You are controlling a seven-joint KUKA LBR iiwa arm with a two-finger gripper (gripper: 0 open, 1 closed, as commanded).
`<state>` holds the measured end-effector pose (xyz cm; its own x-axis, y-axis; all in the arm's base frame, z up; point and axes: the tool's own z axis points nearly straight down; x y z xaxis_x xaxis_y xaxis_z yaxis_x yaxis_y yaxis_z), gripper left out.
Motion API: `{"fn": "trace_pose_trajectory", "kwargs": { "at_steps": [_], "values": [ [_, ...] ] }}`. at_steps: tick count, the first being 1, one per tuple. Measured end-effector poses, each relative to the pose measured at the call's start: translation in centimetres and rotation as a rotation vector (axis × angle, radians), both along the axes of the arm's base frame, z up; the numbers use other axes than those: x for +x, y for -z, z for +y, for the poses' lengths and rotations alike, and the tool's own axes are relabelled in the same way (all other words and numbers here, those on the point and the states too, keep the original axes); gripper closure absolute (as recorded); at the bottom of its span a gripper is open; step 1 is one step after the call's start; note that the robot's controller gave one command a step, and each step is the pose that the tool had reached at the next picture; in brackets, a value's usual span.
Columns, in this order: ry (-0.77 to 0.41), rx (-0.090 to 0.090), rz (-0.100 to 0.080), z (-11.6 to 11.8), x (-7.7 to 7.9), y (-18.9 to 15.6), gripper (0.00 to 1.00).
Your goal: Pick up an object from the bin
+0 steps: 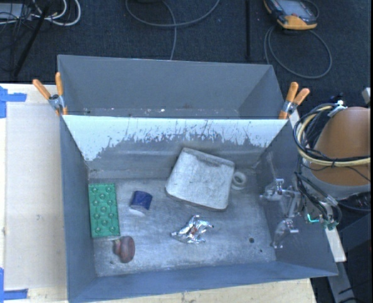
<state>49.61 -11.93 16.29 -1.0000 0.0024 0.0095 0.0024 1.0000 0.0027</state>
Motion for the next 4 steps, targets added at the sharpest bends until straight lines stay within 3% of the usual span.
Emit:
{"fn": "trace_pose_trajectory", "kwargs": {
  "at_steps": [1,2,3,4],
  "values": [
    [-0.261,-0.003,-0.005,4.7,5.7,9.1,0.0],
    [-0.264,-0.003,-0.006,4.8,5.7,9.0,1.0],
    [-0.266,-0.002,-0.013,4.9,5.8,9.1,0.0],
    [-0.394,-0.001,-0.016,12.0,3.3,9.1,0.0]
  ]
}}
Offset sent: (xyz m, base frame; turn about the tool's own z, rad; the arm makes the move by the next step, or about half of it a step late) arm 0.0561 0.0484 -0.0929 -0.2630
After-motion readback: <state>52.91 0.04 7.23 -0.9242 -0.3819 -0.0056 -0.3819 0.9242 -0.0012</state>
